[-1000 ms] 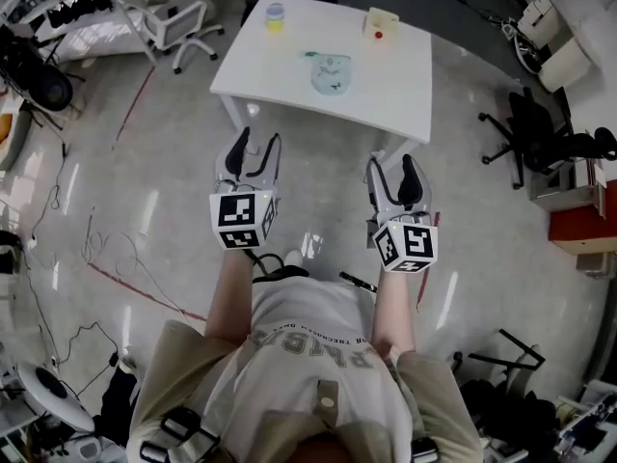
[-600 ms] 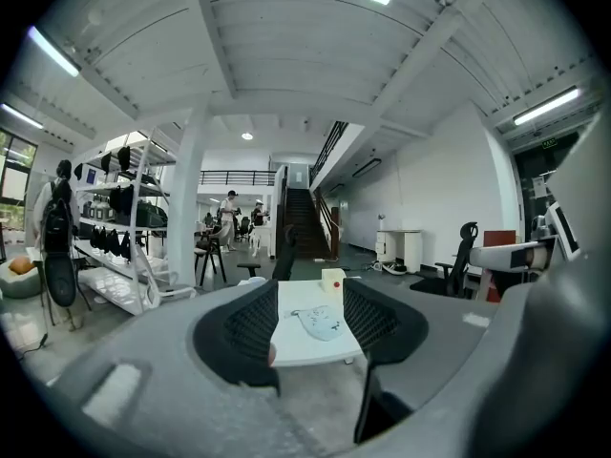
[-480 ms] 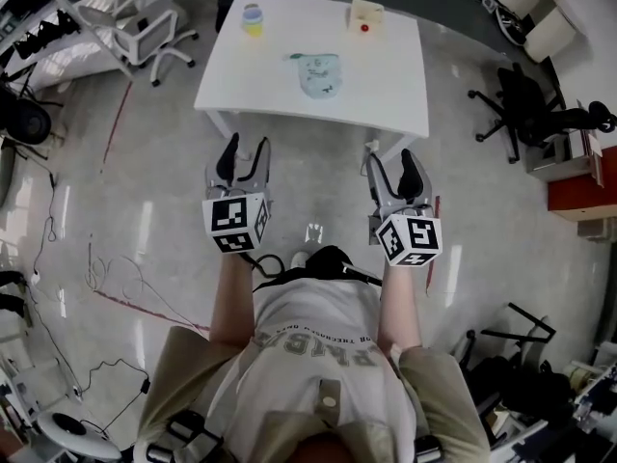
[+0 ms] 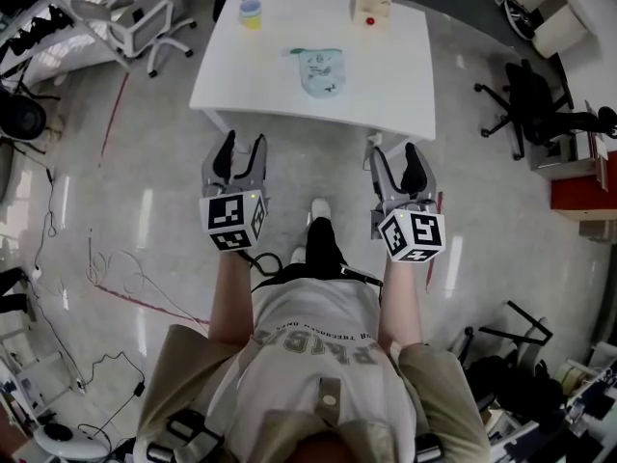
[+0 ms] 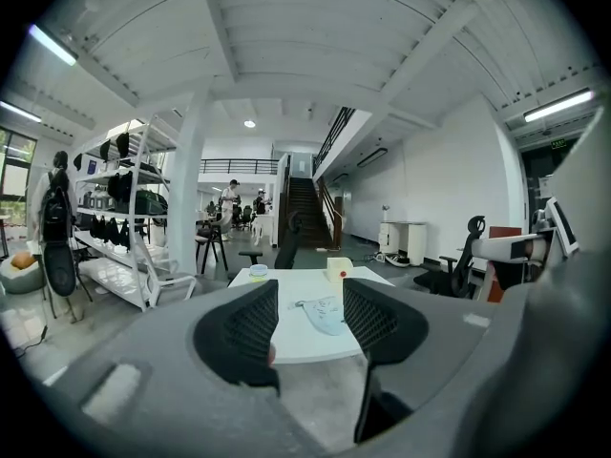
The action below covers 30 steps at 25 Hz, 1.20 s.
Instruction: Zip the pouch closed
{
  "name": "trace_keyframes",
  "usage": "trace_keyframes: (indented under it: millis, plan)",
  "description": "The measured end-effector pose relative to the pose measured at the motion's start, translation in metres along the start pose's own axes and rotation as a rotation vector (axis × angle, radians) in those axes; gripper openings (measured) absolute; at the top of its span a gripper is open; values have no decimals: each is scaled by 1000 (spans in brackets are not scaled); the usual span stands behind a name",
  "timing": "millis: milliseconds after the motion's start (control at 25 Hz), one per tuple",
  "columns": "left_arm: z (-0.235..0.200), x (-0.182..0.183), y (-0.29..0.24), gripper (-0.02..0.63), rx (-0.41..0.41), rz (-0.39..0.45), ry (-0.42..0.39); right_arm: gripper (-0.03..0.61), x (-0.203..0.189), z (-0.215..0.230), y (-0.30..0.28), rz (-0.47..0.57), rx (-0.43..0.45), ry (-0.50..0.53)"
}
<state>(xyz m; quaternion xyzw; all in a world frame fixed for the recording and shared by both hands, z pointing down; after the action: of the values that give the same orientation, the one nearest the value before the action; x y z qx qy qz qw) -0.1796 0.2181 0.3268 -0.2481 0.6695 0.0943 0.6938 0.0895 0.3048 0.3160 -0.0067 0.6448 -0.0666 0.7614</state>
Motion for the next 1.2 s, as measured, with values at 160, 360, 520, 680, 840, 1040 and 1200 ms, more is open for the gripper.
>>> trace_keyframes:
  millis: [160, 360, 520, 680, 840, 1040, 1200]
  plan:
    - [-2, 1, -24, 219, 16, -15, -3, 267, -1, 14, -25, -13, 13, -7]
    - [-4, 4, -65, 219, 36, -29, -5, 267, -1, 35, -65, -30, 42, -11]
    - [0, 13, -104, 219, 46, -35, -9, 267, 5, 58, -102, -43, 65, -12]
    - [-2, 26, -136, 219, 62, -23, -9, 267, 20, 74, -138, -26, 89, -6]
    - [-1, 36, -161, 219, 85, -18, -12, 267, 30, 86, -167, -17, 125, -3]
    - [1, 45, -186, 219, 114, -19, -16, 267, 39, 101, -197, -13, 159, -8]
    - [1, 46, -196, 219, 141, -26, -14, 267, 38, 111, -212, -29, 185, -13]
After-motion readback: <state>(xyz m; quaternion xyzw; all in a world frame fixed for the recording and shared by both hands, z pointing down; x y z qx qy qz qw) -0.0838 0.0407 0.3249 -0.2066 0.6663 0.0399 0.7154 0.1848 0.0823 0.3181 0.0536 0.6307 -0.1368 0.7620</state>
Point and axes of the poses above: the fingertips, and each gripper's own axes: y backward along the fingers, z to its right, x out of its top, the point moved 3 cm from there along y, backward along the fingers, and after that the axes turned 2 degrees about -y, right-handed, at the moved point
